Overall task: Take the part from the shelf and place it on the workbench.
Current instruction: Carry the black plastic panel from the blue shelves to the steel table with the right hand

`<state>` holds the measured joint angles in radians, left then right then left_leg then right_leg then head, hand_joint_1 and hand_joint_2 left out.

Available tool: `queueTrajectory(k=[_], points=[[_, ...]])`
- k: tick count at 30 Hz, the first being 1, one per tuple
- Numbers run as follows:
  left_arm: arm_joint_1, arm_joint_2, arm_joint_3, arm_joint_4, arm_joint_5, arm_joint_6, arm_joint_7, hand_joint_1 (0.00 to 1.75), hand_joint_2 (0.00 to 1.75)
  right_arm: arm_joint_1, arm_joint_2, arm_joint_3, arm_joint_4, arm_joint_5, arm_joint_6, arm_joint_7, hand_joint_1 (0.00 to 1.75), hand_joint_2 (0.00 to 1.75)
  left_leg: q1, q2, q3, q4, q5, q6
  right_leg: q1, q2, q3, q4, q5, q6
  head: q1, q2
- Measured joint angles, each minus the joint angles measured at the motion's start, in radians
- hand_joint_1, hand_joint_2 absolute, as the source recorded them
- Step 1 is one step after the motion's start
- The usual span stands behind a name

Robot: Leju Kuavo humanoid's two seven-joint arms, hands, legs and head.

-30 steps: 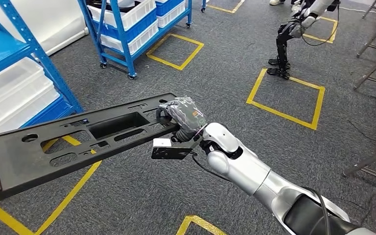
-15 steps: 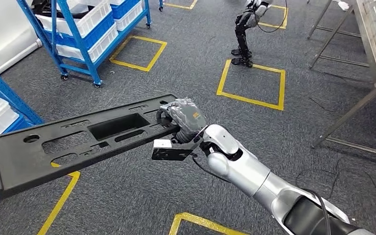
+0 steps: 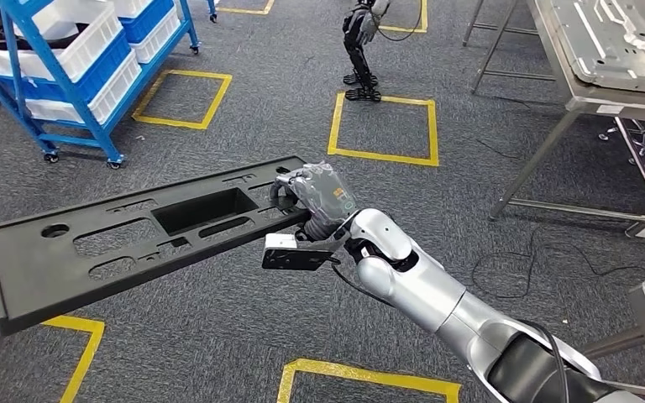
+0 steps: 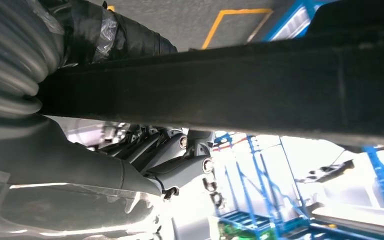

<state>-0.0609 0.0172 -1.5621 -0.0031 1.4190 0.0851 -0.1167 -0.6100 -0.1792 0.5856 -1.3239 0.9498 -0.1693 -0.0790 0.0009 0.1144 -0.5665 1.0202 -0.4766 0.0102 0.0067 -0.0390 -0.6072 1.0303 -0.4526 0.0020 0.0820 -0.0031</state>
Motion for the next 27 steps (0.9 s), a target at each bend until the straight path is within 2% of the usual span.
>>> queueTrajectory(k=[1, 3, 4, 5, 6, 7, 8, 9, 11, 13, 14, 16, 17, 18, 20, 21, 22, 23, 24, 25, 27], points=[[-0.001, 0.000, 0.000, 0.000, -0.001, 0.000, 0.000, 0.00, 1.75, -0.001, 0.000, 0.000, 0.000, 0.000, 0.000, 0.000, 1.75, 1.75, 0.001, -0.006, 0.000, 0.004, -0.006, -0.005, -0.003, 0.011, 0.002, -0.005, 0.004, -0.006, 0.000, 0.000], [0.000, 0.000, 0.000, 0.000, -0.001, -0.001, 0.000, 0.00, 1.75, -0.004, -0.002, 0.000, 0.000, 0.000, 0.001, 0.000, 1.75, 1.75, 0.006, -0.048, -0.019, 0.057, -0.045, -0.014, -0.011, 0.029, 0.006, -0.016, 0.012, -0.018, 0.000, 0.000], [0.001, -0.001, 0.000, 0.000, -0.001, -0.001, 0.000, 0.00, 1.75, -0.005, -0.002, 0.000, 0.000, 0.000, 0.001, 0.000, 1.75, 1.75, 0.009, -0.077, -0.043, 0.112, -0.077, -0.017, -0.011, 0.038, 0.005, -0.017, 0.014, -0.021, 0.000, 0.000], [0.003, -0.001, 0.000, 0.000, -0.001, -0.001, 0.000, 0.00, 1.75, -0.006, -0.002, 0.000, 0.001, 0.000, 0.001, 0.000, 1.75, 1.75, 0.010, -0.094, -0.073, 0.179, -0.110, -0.019, -0.012, 0.048, 0.004, -0.016, 0.015, -0.023, 0.000, 0.000], [0.004, -0.002, 0.000, 0.000, -0.001, -0.001, 0.001, 0.00, 1.75, -0.005, -0.003, 0.000, 0.001, 0.000, 0.001, 0.000, 1.75, 1.75, 0.011, -0.102, -0.101, 0.238, -0.132, -0.021, -0.011, 0.060, 0.001, -0.015, 0.016, -0.024, 0.000, 0.000], [0.005, -0.002, 0.000, 0.000, -0.001, -0.001, 0.001, 0.00, 1.75, -0.003, -0.006, 0.000, 0.001, -0.001, 0.001, 0.000, 1.75, 1.75, 0.011, -0.106, -0.118, 0.272, -0.137, -0.022, -0.011, 0.072, 0.000, -0.012, 0.015, -0.024, 0.000, 0.000], [0.006, -0.002, 0.000, 0.000, -0.001, -0.001, 0.001, 0.00, 1.75, 0.000, -0.011, -0.001, 0.000, -0.002, 0.001, -0.001, 1.75, 1.75, 0.011, -0.107, -0.118, 0.269, -0.122, -0.022, -0.011, 0.085, -0.002, -0.008, 0.015, -0.023, 0.000, 0.000], [0.007, -0.002, 0.000, 0.000, -0.001, -0.001, 0.001, 0.00, 1.75, 0.004, -0.016, -0.002, -0.002, -0.004, 0.000, -0.001, 1.75, 1.75, 0.012, -0.111, -0.099, 0.227, -0.091, -0.022, -0.012, 0.097, -0.003, -0.004, 0.014, -0.022, 0.000, 0.000], [0.008, -0.002, 0.000, 0.000, -0.001, -0.001, 0.001, 0.00, 1.75, 0.009, -0.030, -0.007, -0.009, -0.011, 0.000, -0.004, 1.75, 1.75, 0.018, -0.151, -0.039, 0.095, -0.030, -0.020, -0.013, 0.121, -0.008, 0.006, 0.010, -0.014, 0.000, 0.000], [0.008, -0.002, 0.000, 0.000, -0.001, -0.001, 0.001, 0.00, 1.75, 0.013, -0.039, -0.013, -0.018, -0.016, 0.000, -0.008, 1.75, 1.75, 0.020, -0.187, -0.006, 0.024, -0.012, -0.016, -0.014, 0.145, -0.018, 0.014, 0.012, -0.003, 0.000, 0.000], [0.007, -0.002, 0.000, 0.000, -0.001, -0.001, 0.001, 0.00, 1.75, 0.016, -0.042, -0.016, -0.022, -0.017, 0.000, -0.011, 1.75, 1.75, 0.018, -0.187, -0.003, 0.020, -0.016, -0.013, -0.016, 0.156, -0.023, 0.014, 0.015, 0.004, 0.000, 0.000], [0.005, -0.002, 0.000, 0.000, -0.001, -0.001, 0.001, 0.00, 1.75, 0.023, -0.053, -0.021, -0.029, -0.017, 0.001, -0.015, 1.75, 1.75, 0.018, -0.164, -0.001, 0.013, -0.010, 0.000, -0.019, 0.172, -0.029, 0.012, 0.019, 0.017, 0.000, 0.000], [0.004, -0.003, 0.000, 0.000, -0.001, 0.000, 0.001, 0.00, 1.75, 0.025, -0.058, -0.022, -0.031, -0.017, 0.002, -0.016, 1.75, 1.75, 0.019, -0.151, 0.001, 0.007, -0.006, 0.008, -0.018, 0.157, -0.035, 0.023, 0.011, 0.022, 0.001, 0.000], [0.003, -0.003, 0.000, 0.000, -0.001, 0.000, 0.001, 0.00, 1.75, 0.026, -0.062, -0.023, -0.032, -0.017, 0.003, -0.016, 1.75, 1.75, 0.019, -0.138, 0.003, 0.001, -0.002, 0.015, -0.015, 0.130, -0.050, 0.053, -0.008, 0.026, 0.001, 0.000], [0.005, -0.004, 0.000, 0.000, -0.001, 0.000, 0.000, 0.00, 1.75, 0.028, -0.064, -0.024, -0.034, -0.014, 0.009, -0.016, 1.75, 1.75, 0.016, -0.112, 0.003, -0.004, 0.001, 0.024, -0.014, 0.067, -0.106, 0.170, -0.071, 0.032, 0.002, 0.000], [0.005, -0.004, 0.000, 0.000, -0.001, 0.000, 0.000, 0.00, 1.75, 0.030, -0.064, -0.023, -0.034, -0.012, 0.012, -0.016, 1.75, 1.75, 0.013, -0.099, 0.002, -0.004, 0.001, 0.025, -0.016, 0.053, -0.137, 0.235, -0.097, 0.034, 0.002, 0.000], [0.005, -0.003, 0.000, 0.000, -0.001, 0.000, 0.000, 0.00, 1.75, 0.033, -0.064, -0.023, -0.033, -0.009, 0.015, -0.015, 1.75, 1.75, 0.012, -0.086, 0.001, -0.004, 0.000, 0.026, -0.018, 0.047, -0.157, 0.277, -0.108, 0.036, 0.002, 0.000], [0.005, -0.003, 0.000, 0.000, -0.002, 0.000, 0.000, 0.00, 1.75, 0.036, -0.064, -0.021, -0.032, -0.005, 0.018, -0.014, 1.75, 1.75, 0.011, -0.074, 0.002, -0.004, -0.001, 0.026, -0.020, 0.043, -0.157, 0.281, -0.100, 0.036, 0.002, 0.000], [0.004, -0.003, 0.000, 0.000, -0.003, 0.001, -0.001, 0.00, 1.75, 0.037, -0.064, -0.020, -0.030, 0.000, 0.019, -0.012, 1.75, 1.75, 0.010, -0.062, 0.003, -0.004, -0.002, 0.025, -0.020, 0.038, -0.136, 0.245, -0.075, 0.035, 0.002, 0.000], [0.003, -0.003, 0.000, 0.000, -0.005, 0.001, -0.001, 0.00, 1.75, 0.037, -0.064, -0.018, -0.029, 0.005, 0.019, -0.012, 1.75, 1.75, 0.010, -0.051, 0.005, -0.003, -0.004, 0.024, -0.020, 0.026, -0.098, 0.179, -0.042, 0.033, 0.002, 0.000], [0.003, -0.003, 0.000, 0.000, -0.009, 0.001, -0.003, 0.00, 1.75, 0.034, -0.063, -0.016, -0.027, 0.010, 0.019, -0.011, 1.75, 1.75, 0.005, -0.034, 0.009, -0.003, -0.009, 0.016, -0.010, -0.019, -0.028, 0.049, -0.002, 0.022, 0.002, 0.000]])
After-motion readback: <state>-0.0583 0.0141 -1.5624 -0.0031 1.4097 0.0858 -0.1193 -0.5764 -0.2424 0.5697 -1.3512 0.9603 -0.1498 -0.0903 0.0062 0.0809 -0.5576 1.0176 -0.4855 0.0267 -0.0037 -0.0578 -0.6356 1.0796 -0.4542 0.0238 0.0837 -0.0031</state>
